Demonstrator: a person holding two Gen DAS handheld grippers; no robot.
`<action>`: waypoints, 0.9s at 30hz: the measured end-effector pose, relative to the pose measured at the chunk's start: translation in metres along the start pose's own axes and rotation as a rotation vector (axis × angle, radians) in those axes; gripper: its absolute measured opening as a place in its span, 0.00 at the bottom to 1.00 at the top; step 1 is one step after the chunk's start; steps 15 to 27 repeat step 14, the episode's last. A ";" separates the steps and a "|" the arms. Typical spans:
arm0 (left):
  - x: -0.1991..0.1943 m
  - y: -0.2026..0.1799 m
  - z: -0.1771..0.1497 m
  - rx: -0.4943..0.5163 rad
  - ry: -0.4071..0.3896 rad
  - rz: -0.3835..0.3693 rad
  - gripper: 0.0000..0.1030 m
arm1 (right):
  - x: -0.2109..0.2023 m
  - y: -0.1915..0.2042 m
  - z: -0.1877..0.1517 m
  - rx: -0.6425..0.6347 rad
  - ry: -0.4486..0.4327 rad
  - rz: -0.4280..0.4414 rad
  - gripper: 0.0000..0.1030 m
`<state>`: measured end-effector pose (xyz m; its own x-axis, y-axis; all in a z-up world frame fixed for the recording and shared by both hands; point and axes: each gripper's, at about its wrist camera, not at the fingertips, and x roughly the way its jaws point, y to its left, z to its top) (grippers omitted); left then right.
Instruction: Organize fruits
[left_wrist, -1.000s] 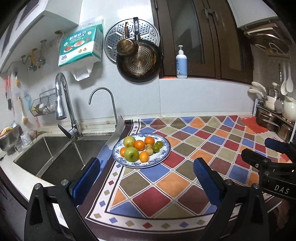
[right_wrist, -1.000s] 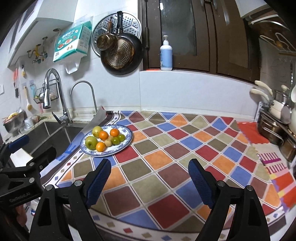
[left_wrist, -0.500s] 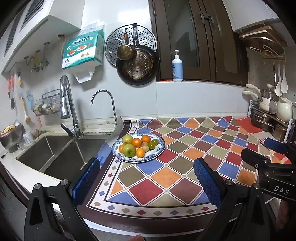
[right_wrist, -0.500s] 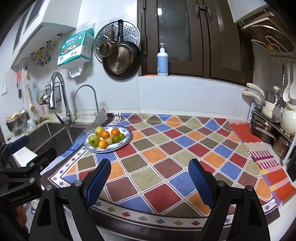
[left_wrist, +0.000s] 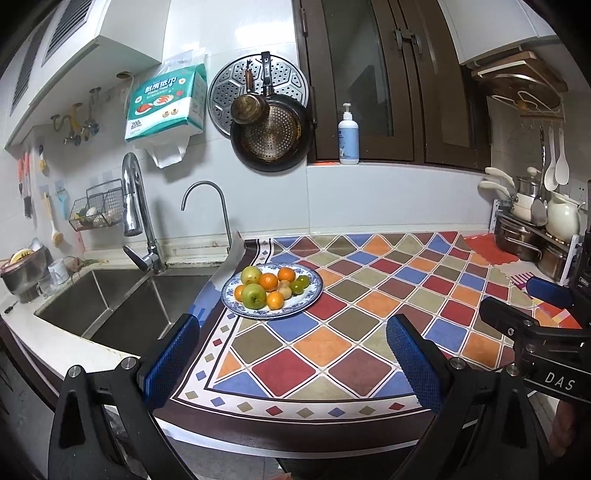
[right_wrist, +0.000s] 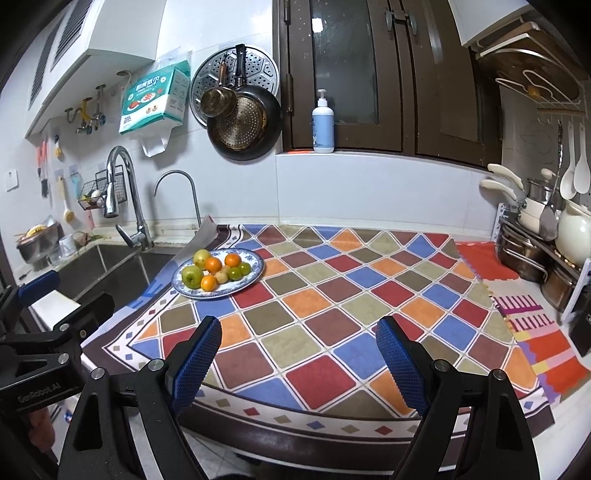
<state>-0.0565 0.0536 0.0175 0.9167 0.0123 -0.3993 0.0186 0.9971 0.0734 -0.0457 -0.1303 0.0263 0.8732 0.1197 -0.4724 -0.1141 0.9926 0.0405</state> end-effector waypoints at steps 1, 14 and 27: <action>-0.001 -0.002 0.000 0.004 -0.001 -0.003 1.00 | -0.002 -0.001 -0.001 0.001 -0.002 -0.003 0.84; 0.003 -0.010 0.001 0.009 0.011 -0.021 1.00 | -0.005 -0.014 -0.004 0.022 0.005 -0.018 0.84; 0.003 -0.010 0.001 0.009 0.011 -0.021 1.00 | -0.005 -0.014 -0.004 0.022 0.005 -0.018 0.84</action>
